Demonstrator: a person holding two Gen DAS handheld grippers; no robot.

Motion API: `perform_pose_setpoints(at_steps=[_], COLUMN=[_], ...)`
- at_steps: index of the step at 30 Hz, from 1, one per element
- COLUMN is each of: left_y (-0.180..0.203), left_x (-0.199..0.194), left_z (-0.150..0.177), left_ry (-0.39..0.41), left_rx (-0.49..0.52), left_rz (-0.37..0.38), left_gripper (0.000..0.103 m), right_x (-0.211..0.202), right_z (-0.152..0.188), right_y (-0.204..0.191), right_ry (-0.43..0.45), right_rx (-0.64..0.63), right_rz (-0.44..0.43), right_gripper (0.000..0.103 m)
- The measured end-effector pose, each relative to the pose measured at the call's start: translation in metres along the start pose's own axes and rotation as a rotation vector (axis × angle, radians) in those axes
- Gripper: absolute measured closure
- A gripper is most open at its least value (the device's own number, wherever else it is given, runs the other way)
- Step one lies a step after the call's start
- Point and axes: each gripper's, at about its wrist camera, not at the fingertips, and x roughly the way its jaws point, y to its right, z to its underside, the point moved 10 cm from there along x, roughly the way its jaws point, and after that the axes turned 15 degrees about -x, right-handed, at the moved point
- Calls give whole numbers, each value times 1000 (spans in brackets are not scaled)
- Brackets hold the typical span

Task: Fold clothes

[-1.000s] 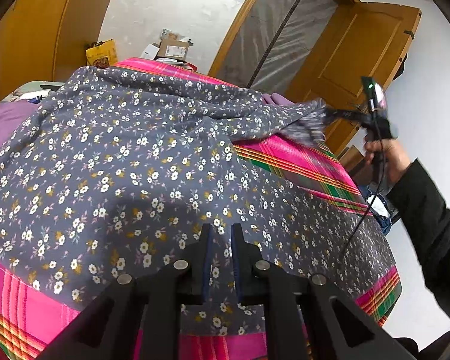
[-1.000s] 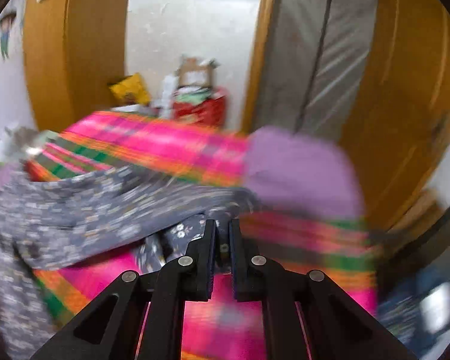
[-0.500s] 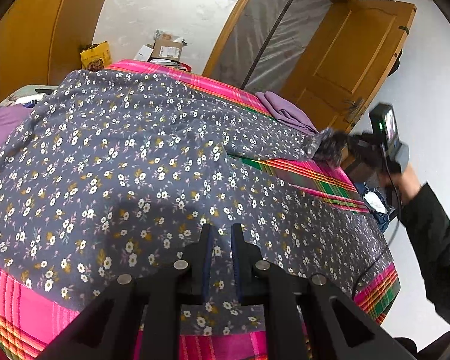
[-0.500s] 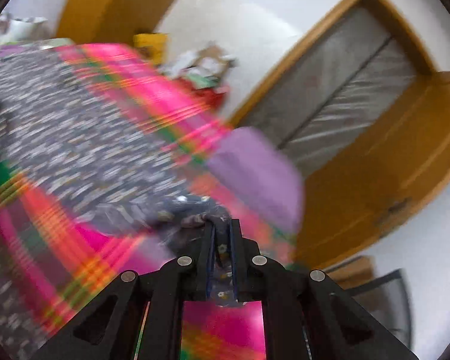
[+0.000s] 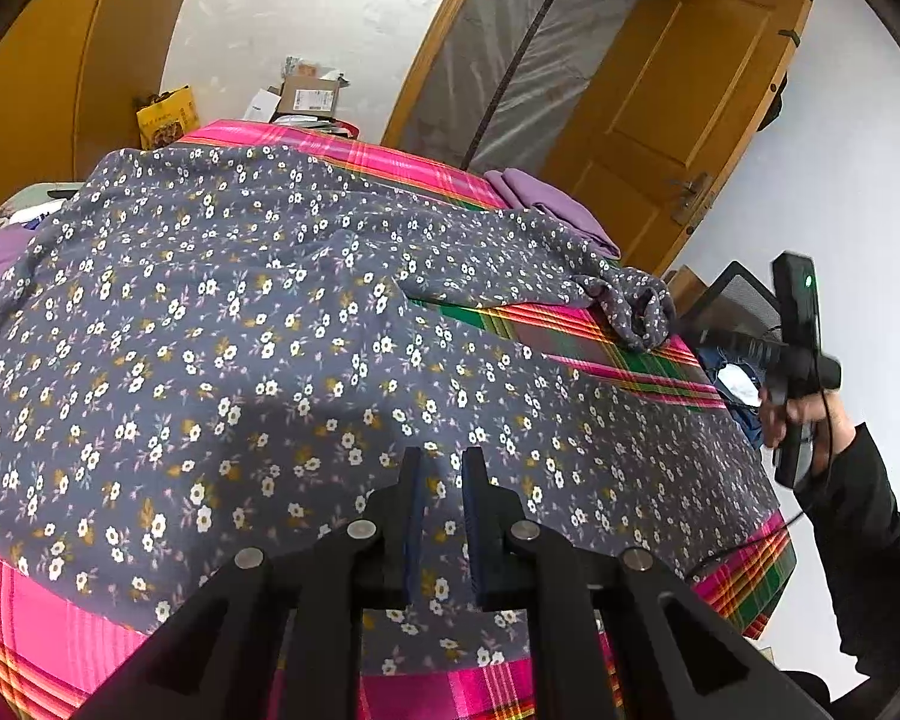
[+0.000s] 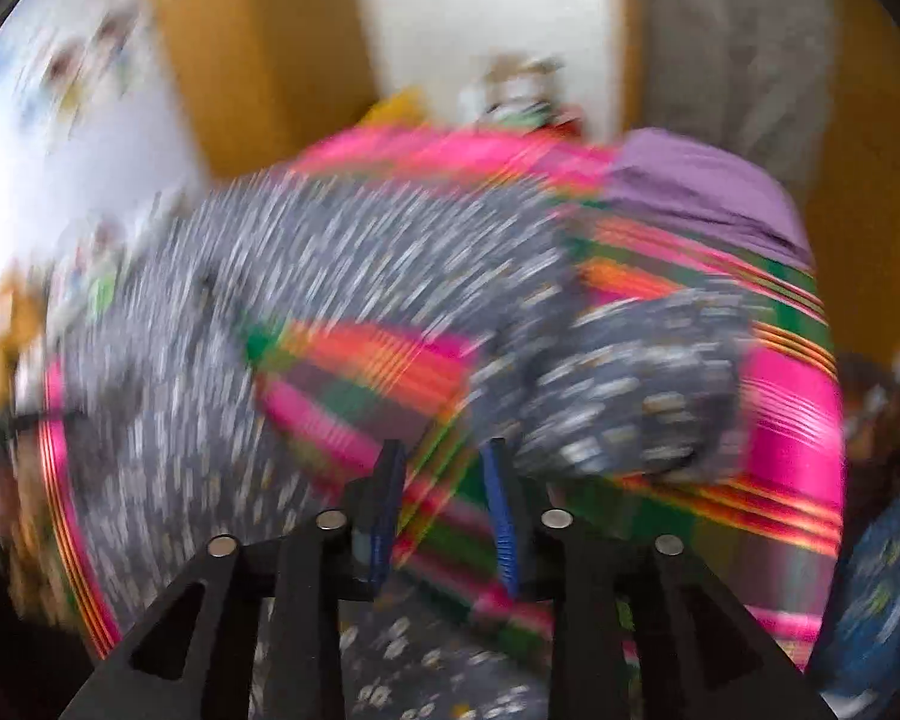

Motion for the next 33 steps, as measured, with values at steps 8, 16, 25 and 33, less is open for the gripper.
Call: perform_pose_setpoints(at_steps=[8,16,25,33], left_y=[4,3,7,23], left_x=[4,10,13,17], left_z=[-1,-4,-6,0], left_ry=[-9,-17,-21,-34], left_rx=[10,5,15,47], left_rz=[-4,-25,-26,1], left_gripper=[92,92,92,92], right_x=[9,78,-3,-58], right_z=[-7,-10,-22,46], right_y=[107,101,196,254], right_ry=[6,-221,99,164], right_rx=[257,148,403,667], right_rz=[119,9,294,396], right_gripper=[63,76,99,99])
